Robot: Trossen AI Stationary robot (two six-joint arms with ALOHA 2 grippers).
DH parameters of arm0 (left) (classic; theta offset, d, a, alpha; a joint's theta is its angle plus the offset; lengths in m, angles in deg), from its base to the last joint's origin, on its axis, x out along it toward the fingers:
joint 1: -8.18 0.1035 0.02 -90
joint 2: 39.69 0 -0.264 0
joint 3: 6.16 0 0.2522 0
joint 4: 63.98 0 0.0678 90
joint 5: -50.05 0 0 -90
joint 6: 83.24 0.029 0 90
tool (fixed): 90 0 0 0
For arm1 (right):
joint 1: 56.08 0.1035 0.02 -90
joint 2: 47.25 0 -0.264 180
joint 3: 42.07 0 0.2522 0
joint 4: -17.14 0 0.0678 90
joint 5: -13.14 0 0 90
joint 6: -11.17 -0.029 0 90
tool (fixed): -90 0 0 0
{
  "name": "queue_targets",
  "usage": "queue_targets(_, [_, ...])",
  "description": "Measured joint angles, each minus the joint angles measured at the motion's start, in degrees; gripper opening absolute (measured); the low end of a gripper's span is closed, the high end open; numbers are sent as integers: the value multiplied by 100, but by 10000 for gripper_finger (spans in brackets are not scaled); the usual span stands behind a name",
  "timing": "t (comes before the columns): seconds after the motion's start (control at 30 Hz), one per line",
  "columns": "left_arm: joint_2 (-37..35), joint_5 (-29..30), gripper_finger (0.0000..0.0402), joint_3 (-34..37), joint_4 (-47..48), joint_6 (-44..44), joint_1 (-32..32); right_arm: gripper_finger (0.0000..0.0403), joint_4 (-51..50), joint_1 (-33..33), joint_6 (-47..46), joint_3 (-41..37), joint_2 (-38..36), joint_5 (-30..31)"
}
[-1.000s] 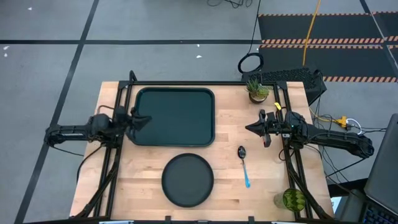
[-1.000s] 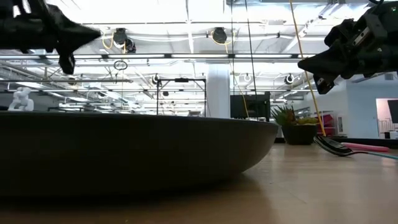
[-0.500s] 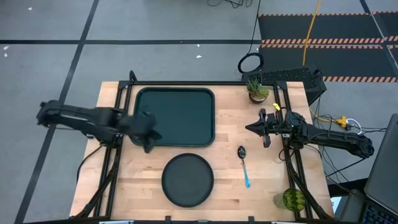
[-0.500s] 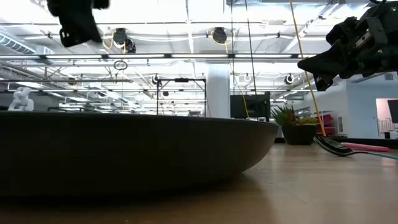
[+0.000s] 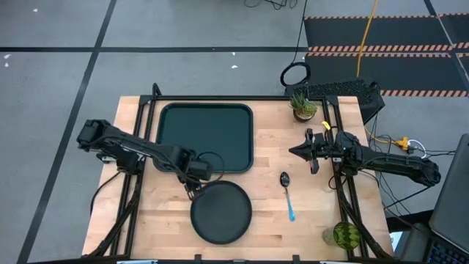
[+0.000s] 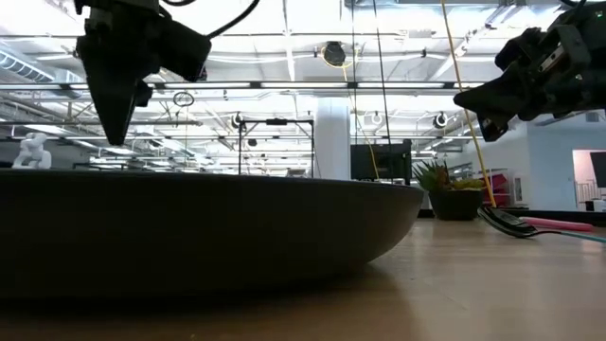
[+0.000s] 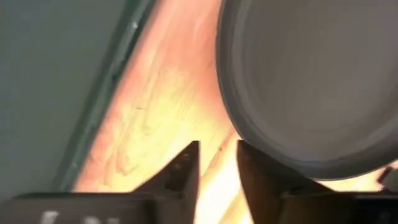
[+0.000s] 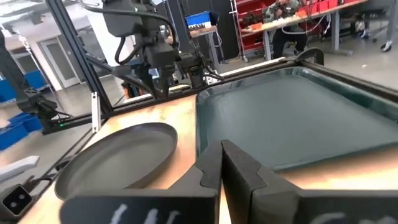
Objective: Pick and place plate/cup/fork/spoon on tray
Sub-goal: Put the black plate on the black tray
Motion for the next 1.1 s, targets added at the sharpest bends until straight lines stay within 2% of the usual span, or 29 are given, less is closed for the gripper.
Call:
queue_targets(0.2, [-5,-38,233,-23,-42,-863,9,0,-378,0,-173,1,2,-3])
queue_targets(0.3, [-5,-77,268,-23,-68,-1488,9,0,-479,0,-173,1,2,-3])
queue_targets(0.4, [-5,-19,286,-23,-292,-1908,9,0,-451,0,-158,0,0,-3])
queue_targets(0.6, [21,227,276,-23,-528,-2339,-15,0,-420,0,39,1,0,23])
queue_targets(0.87, [485,280,235,-15,-490,-2237,-232,0,-306,0,261,1,0,49])
queue_targets(1.1, [745,265,224,-14,-639,-2203,-300,0,-45,2,333,-1,0,168])
